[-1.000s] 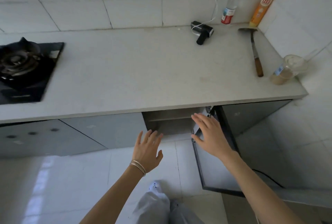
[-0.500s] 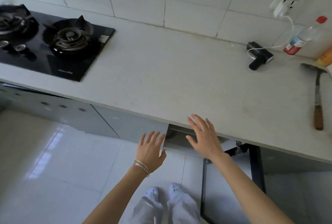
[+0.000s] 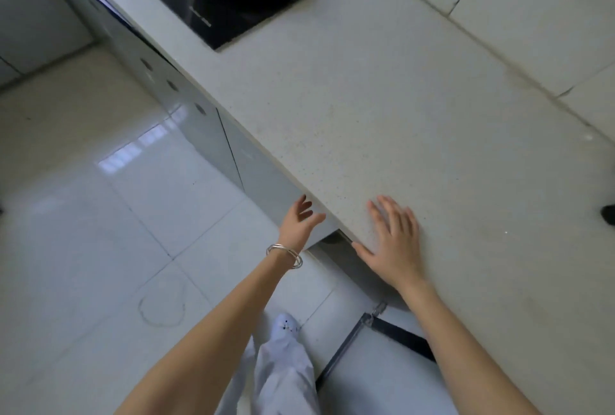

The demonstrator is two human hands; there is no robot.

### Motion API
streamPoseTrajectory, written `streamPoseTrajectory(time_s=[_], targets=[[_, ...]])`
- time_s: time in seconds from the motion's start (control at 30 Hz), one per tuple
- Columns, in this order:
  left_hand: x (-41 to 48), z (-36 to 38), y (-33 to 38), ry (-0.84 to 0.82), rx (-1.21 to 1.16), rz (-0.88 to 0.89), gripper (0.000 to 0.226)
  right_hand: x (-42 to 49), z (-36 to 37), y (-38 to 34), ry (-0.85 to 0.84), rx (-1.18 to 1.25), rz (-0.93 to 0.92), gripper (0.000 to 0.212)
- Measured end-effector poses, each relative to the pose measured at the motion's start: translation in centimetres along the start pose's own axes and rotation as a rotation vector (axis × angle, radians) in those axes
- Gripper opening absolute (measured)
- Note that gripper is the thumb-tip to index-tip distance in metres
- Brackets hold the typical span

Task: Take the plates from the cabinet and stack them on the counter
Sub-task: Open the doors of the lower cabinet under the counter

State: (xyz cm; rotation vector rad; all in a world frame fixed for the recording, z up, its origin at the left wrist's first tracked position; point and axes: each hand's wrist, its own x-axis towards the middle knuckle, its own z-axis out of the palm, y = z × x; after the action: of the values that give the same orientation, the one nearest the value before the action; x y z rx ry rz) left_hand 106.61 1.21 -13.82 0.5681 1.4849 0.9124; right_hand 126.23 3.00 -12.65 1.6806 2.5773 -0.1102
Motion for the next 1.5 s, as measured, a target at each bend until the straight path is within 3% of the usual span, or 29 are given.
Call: streamPoseTrajectory(time_s=[0.1, 0.17, 0.5, 0.63, 0.8, 0.93, 1.23, 1.5], targets=[[0.7, 0.3, -0.3, -0.007, -0.234, -0.08, 0.087, -0.1, 0.1, 0.0, 0.063, 0.013, -0.011, 0.08], [1.0, 0.4, -0.5, -0.015, -0.297, -0.086, 0.085, -0.1, 0.1, 0.0, 0.087, 0.021, -0.021, 0.078], [1.5, 1.0, -0.6, -0.177, -0.259, -0.007, 0.078, 0.0, 0.2, 0.0, 0.065, 0.007, -0.023, 0.078], [1.7, 1.3, -0.6, -0.172, -0.191, -0.01, 0.099, 0.0, 0.2, 0.0, 0.048, 0.0, -0.022, 0.079], [1.4, 0.6, -0.9, -0.197, -0.161, -0.018, 0.092, 0.0, -0.1, -0.1, 0.055, 0.018, -0.018, 0.077], [0.5, -1.2, -1.5, -0.175, -0.079, -0.05, 0.103, -0.1, -0.3, -0.2, 0.029, 0.013, -0.014, 0.077], [-4.0, -8.2, -3.2, -0.085, 0.124, -0.136, 0.053, -0.5, -1.3, -1.2, -0.077, 0.032, 0.027, 0.081], [-5.9, -13.0, -3.2, -0.007, 0.394, -0.108, 0.059, -2.9, -2.3, -10.7, -0.043, 0.099, -0.009, 0.077]])
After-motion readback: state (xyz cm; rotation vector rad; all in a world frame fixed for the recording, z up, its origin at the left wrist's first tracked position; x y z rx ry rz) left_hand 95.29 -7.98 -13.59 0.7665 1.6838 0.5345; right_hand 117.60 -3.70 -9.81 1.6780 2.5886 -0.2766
